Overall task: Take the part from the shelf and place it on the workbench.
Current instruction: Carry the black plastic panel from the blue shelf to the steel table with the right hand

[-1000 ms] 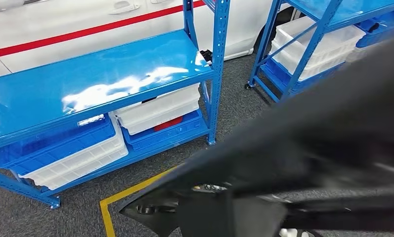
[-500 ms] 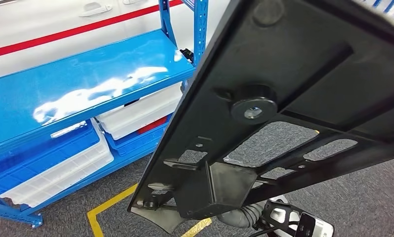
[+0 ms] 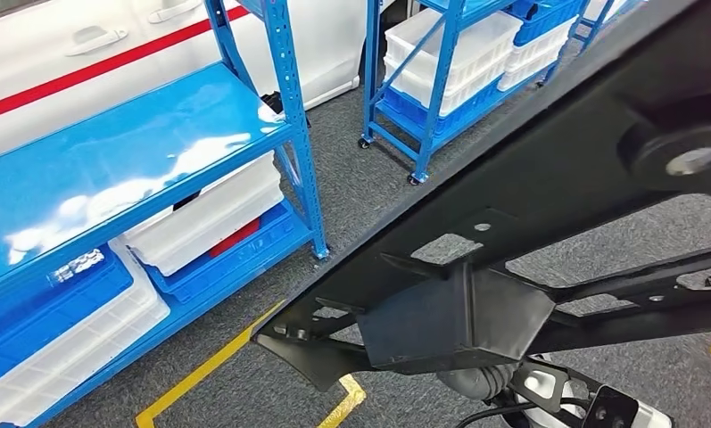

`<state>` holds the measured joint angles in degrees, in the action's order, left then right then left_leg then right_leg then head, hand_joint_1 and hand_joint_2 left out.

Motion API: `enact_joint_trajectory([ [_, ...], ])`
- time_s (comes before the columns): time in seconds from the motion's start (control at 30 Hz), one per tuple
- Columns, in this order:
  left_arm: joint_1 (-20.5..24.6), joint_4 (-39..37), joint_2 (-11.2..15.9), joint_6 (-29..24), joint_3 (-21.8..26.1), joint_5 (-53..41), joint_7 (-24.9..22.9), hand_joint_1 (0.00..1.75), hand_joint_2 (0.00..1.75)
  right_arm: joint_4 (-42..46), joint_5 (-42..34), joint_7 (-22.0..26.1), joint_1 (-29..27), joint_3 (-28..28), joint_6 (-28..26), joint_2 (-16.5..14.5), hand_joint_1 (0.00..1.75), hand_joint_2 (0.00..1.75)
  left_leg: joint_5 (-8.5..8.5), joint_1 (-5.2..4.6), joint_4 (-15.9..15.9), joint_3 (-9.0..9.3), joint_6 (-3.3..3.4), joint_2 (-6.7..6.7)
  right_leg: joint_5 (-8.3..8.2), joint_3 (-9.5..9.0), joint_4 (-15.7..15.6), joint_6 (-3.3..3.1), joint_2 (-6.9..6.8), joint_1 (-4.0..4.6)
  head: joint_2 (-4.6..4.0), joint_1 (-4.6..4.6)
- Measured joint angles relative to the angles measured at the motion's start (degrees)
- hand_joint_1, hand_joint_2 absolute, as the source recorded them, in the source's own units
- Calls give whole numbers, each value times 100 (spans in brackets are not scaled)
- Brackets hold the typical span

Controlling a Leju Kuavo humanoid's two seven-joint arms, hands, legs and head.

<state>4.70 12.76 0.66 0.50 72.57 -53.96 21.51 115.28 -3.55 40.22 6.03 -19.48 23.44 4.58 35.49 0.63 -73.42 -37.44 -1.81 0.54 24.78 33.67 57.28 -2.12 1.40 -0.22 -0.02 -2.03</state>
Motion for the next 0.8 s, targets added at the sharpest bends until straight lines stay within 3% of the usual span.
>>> enact_joint_trajectory([
  [0.03, -5, 0, 14, -4, 0, -7, -16, 0, 175, 12, -14, 0, -11, 57, 41, -24, 175, 175, -79, 1, 4, -5, 0, -7, -1, -1, 6, 2, 66, 1, 0, 0],
  [0.07, -8, 0, 29, -10, 0, -20, -31, 0, 175, 34, -24, 0, -23, 116, 79, -52, 175, 175, -264, 5, 239, 97, 7, -27, -1, -7, 14, 7, 134, 1, 0, 0],
  [0.13, -11, 0, 60, -21, 0, -48, -51, 0, 175, 89, -22, 0, -46, 205, 131, -116, 175, 175, -680, 21, 1047, 460, 37, -225, 4, -11, 38, 32, 257, 8, 0, 0],
  [0.17, -14, 0, 77, -25, 0, -62, -56, 0, 175, 116, -9, 0, -60, 240, 149, -148, 175, 175, -793, 30, 1364, 598, 55, -339, 2, 3, 53, 57, 315, 11, 0, 0],
  [0.23, -17, 0, 107, -26, -2, -97, -57, 0, 175, 166, 40, 0, -105, 292, 167, -203, 175, 175, -820, 24, 1595, 689, 98, -453, -23, 51, 67, 127, 424, 5, 0, 0],
  [0.27, -15, 0, 119, -23, -7, -123, -55, 0, 175, 193, 69, 0, -130, 313, 163, -221, 175, 175, -831, 20, 1613, 691, 126, -407, -41, 72, 62, 166, 480, -1, 0, 0],
  [0.3, -6, 1, 129, -20, -17, -150, -51, 0, 175, 225, 94, 0, -156, 328, 149, -233, 175, 175, -850, 24, 1632, 696, 165, -350, -39, 87, 73, 199, 473, -5, 0, 1],
  [0.37, 9, 2, 145, -11, -51, -197, -45, 0, 175, 283, 122, 2, -174, 348, 106, -244, 175, 175, -888, 38, 1682, 708, 252, -222, 127, 208, 313, 245, 255, 10, 0, 2],
  [0.43, -3, 2, 159, -5, -88, -230, -41, 0, 175, 312, 144, 2, -189, 354, 69, -252, 175, 175, -895, 26, 1699, 706, 304, -81, 505, 538, 999, 275, -14, 2, 0, 3],
  [0.47, -13, 2, 167, -3, -103, -239, -42, 0, 175, 314, 153, 1, -210, 354, 54, -254, 175, 175, -892, 16, 1696, 701, 313, -9, 670, 726, 1389, 291, -62, -14, 0, 2],
  [0.5, -19, 2, 170, -2, -113, -243, -41, 0, 175, 314, 161, 0, -240, 354, 39, -255, 175, 175, -887, 9, 1692, 698, 316, 60, 746, 851, 1656, 304, -83, -30, 0, 2],
  [0.53, -18, 2, 174, -2, -120, -243, -41, 0, 175, 314, 166, 0, -274, 354, 22, -256, 175, 175, -881, 3, 1688, 698, 314, 125, 714, 871, 1719, 312, -101, -42, 0, 2],
  [0.57, -12, 2, 175, -3, -124, -243, -41, 0, 175, 314, 179, 0, -303, 351, -8, -258, 175, 175, -873, 0, 1684, 704, 307, 182, 577, 760, 1529, 310, -127, -49, 0, 2],
  [0.67, 5, 2, 175, -15, -131, -231, -41, 0, 175, 309, 250, -1, -330, 272, -150, -261, 175, 175, -829, -23, 1669, 740, 252, 327, 138, 118, 373, 234, -400, -4, 0, 2],
  [0.73, 15, 2, 176, -20, -131, -216, -43, 0, 175, 288, 277, -1, -317, 170, -198, -261, 175, 175, -803, -46, 1661, 754, 197, 420, 106, -21, 77, 173, -482, 48, 0, 2],
  [0.8, 43, 2, 176, -16, -131, -200, -43, 0, 175, 236, 279, -3, -285, 79, -201, -261, 175, 175, -782, -48, 1664, 765, 135, 492, 84, -4, 56, 122, -369, 47, 0, 2],
])
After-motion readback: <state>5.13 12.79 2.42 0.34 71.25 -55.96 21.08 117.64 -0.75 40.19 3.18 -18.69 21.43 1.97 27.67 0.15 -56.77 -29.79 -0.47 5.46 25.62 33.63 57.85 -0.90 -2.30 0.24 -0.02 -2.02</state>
